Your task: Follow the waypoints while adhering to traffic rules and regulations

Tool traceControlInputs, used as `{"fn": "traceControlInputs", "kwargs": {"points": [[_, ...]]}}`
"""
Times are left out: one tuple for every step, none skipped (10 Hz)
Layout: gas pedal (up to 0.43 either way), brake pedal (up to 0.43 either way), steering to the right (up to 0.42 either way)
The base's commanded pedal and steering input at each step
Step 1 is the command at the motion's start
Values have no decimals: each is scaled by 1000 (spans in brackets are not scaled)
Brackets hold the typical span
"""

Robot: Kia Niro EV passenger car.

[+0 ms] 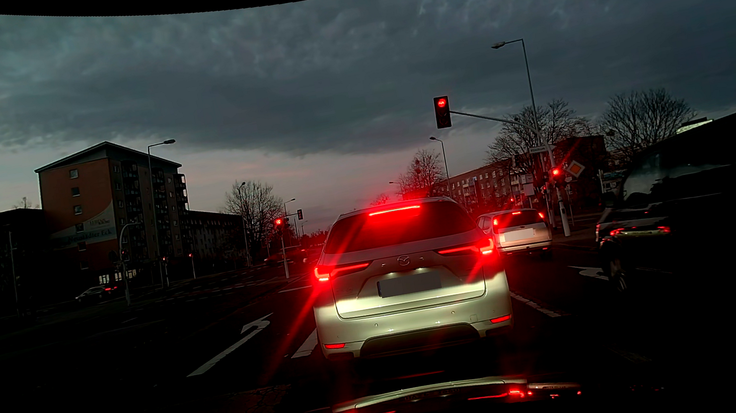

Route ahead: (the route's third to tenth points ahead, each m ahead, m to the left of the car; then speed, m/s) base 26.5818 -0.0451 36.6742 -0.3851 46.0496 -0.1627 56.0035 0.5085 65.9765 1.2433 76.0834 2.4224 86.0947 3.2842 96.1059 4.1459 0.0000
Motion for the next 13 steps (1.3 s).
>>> {"fn": "traceControlInputs", "kwargs": {"points": [[0,341,-10],[0,341,-10],[0,341,-10],[0,341,-10],[0,341,-10],[0,341,-10],[0,341,-10],[0,341,-10],[0,341,-10],[0,341,-10],[0,341,-10],[0,341,-10],[0,341,-10]]}}
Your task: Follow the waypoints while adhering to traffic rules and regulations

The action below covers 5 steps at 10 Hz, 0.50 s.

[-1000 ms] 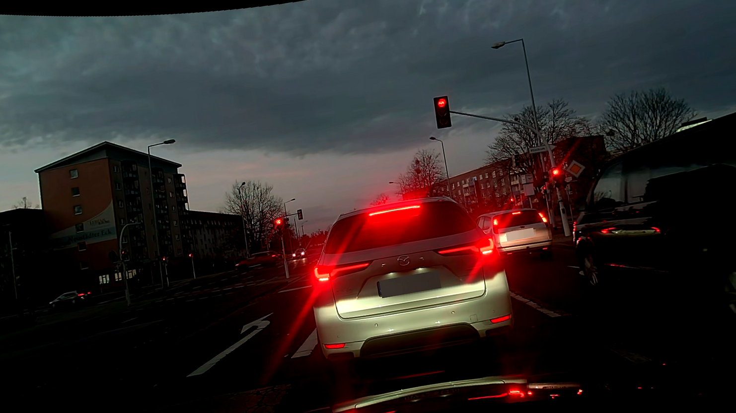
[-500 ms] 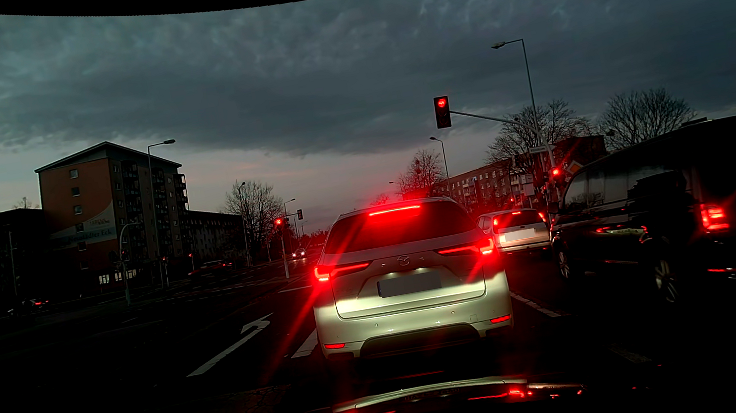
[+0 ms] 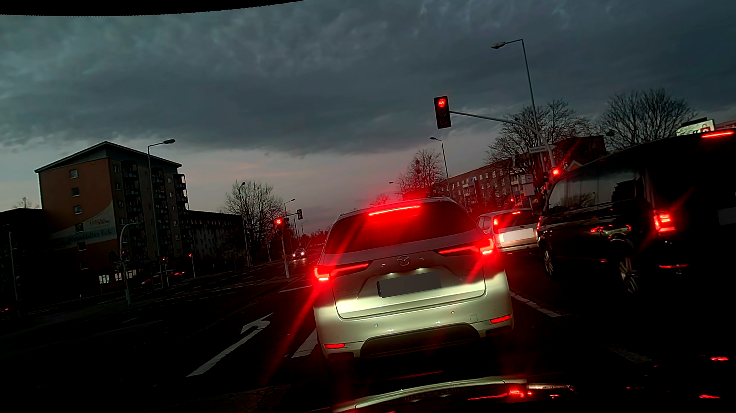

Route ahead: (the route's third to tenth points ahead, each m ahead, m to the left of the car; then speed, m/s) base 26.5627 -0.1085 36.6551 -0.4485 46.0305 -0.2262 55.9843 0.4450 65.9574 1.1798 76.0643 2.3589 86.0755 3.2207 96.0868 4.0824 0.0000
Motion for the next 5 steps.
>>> {"fn": "traceControlInputs", "kwargs": {"points": [[0,341,-10],[0,341,-10],[0,341,-10],[0,341,-10],[0,341,-10]]}}
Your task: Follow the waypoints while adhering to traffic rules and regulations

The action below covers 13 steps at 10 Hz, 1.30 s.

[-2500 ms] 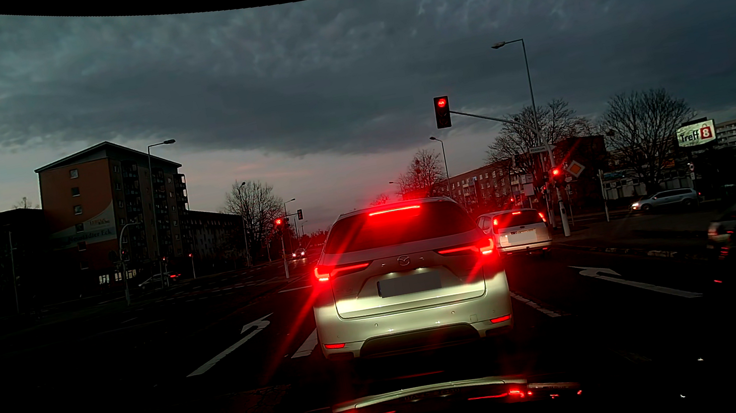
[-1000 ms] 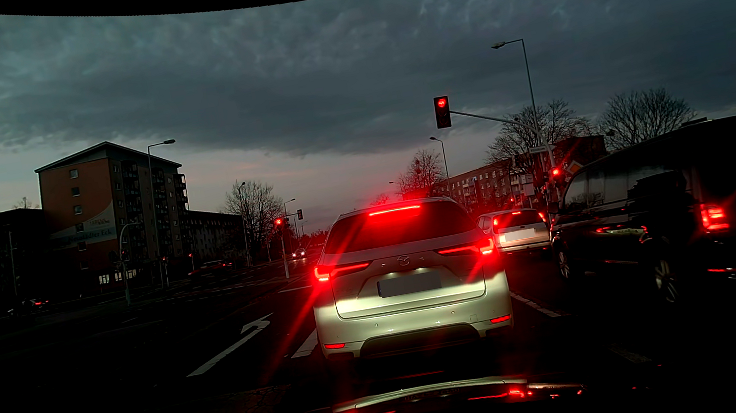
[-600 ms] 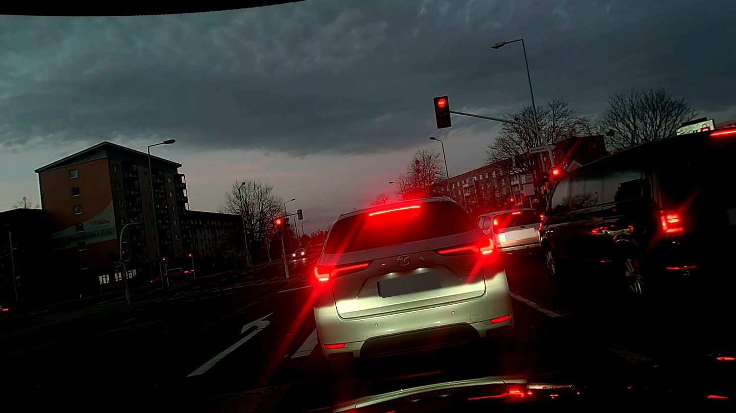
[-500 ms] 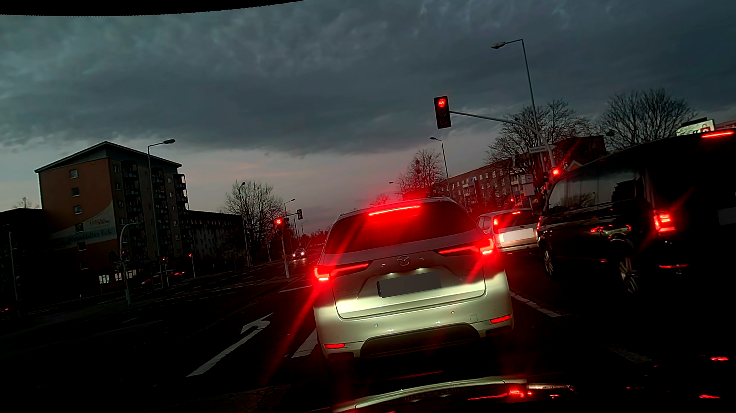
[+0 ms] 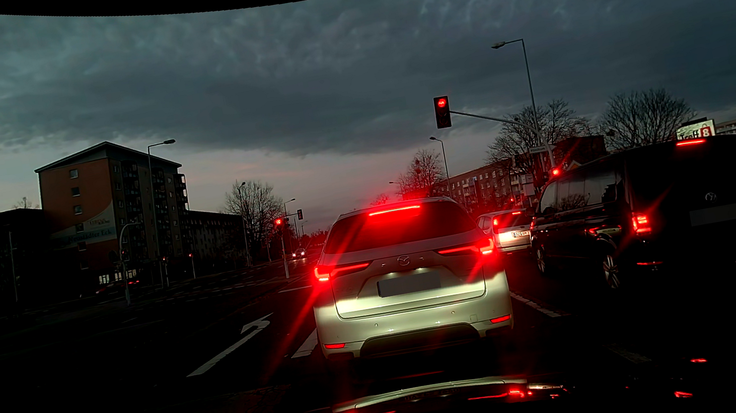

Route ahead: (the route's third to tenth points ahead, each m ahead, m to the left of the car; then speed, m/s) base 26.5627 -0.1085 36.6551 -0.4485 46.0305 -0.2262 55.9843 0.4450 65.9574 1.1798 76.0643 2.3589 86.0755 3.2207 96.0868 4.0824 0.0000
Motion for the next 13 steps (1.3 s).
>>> {"fn": "traceControlInputs", "kwargs": {"points": [[0,341,-10],[0,341,-10],[0,341,-10],[0,341,-10],[0,341,-10],[0,341,-10],[0,341,-10],[0,341,-10],[0,341,-10],[0,341,-10],[0,341,-10],[0,341,-10],[0,341,-10]]}}
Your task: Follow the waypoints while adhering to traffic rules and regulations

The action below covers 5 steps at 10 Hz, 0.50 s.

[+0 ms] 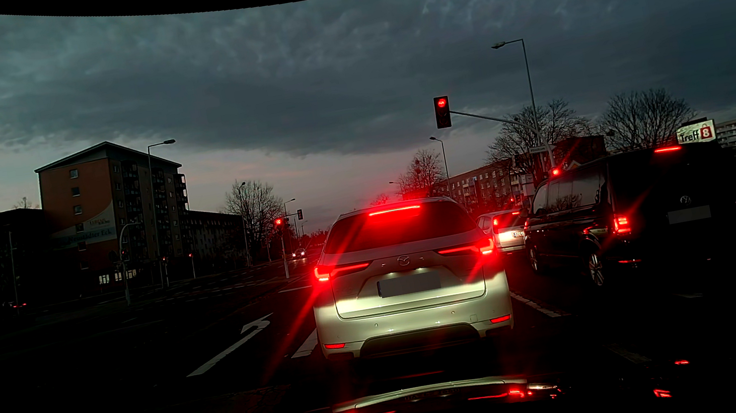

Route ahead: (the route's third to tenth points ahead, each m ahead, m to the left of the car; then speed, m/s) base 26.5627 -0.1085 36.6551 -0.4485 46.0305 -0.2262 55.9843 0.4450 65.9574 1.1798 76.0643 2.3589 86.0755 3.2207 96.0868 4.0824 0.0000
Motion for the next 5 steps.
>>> {"fn": "traceControlInputs", "kwargs": {"points": [[0,341,-10],[0,341,-10],[0,341,-10],[0,341,-10],[0,341,-10]]}}
